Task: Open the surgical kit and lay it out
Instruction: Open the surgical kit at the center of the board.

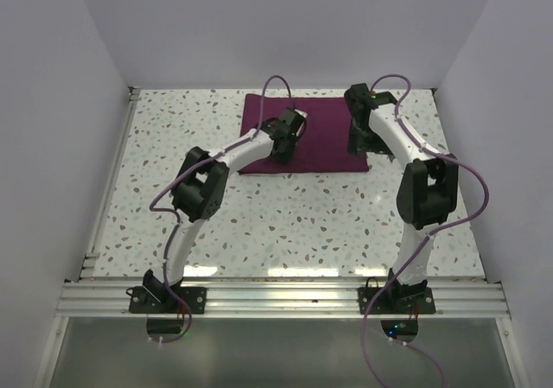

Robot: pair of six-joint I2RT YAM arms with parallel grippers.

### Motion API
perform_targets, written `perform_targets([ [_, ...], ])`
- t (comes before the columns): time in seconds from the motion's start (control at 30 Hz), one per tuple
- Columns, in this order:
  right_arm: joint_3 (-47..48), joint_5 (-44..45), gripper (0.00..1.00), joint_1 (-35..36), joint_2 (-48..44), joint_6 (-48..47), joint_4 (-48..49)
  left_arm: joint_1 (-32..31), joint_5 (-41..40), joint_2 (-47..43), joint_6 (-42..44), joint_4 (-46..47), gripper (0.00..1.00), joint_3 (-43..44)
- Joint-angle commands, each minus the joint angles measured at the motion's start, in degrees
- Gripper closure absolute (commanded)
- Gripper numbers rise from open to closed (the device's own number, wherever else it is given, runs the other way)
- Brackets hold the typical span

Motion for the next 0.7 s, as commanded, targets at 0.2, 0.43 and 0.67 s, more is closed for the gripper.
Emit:
perform_targets([
  [0.2, 11.71, -1.12, 0.02, 0.17, 4.49, -0.34, -2.62, 1.02, -2.5, -6.69, 0.05, -5.43, 1.0, 4.2],
  [0.43, 26.12, -9.46, 0.02, 0.17, 12.13, 0.45, -0.97, 11.99, -0.83, -18.72, -5.99, -6.31, 1.0, -3.33],
  [0.67, 34.13, -14.31, 0.03, -0.97, 18.2, 1.67, 7.91, 29.22, 0.66, -34.2, -10.32, -0.51, 0.19, -26.8],
])
